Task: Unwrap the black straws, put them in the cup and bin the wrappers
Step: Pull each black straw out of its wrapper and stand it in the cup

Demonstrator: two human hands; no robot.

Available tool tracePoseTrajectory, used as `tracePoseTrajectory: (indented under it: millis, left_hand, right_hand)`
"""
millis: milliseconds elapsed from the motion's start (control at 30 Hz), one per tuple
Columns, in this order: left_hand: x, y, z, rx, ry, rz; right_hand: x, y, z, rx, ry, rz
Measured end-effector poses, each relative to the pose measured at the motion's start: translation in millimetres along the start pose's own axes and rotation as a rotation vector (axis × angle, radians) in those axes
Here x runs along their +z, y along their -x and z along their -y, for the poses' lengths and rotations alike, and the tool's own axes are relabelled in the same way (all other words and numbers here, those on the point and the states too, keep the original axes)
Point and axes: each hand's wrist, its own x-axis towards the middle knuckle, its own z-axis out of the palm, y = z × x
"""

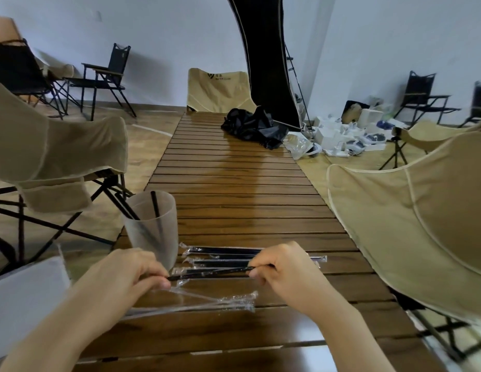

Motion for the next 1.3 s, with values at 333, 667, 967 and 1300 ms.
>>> tracePoseTrajectory:
  millis: [333,667,967,1300]
  left_hand:
    - [0,0,-7,-0.046,0.025,-0.073]
    - [-1,-1,-10,-0.045,0.075,-0.076]
    - [-8,5,-4,-0.048,0.053,-0.123]
    - [9,3,-1,-0.01,0.007,-0.106]
  right_hand:
    - [-2,-3,8,0.037,-0.055,-0.113]
    - [-9,-1,-1,0.049,-0.059,-0.158]
    - [-10,0,-6,0.101,-0.085,-0.102]
    - [-7,3,-3,0.088,-0.035,-0.159]
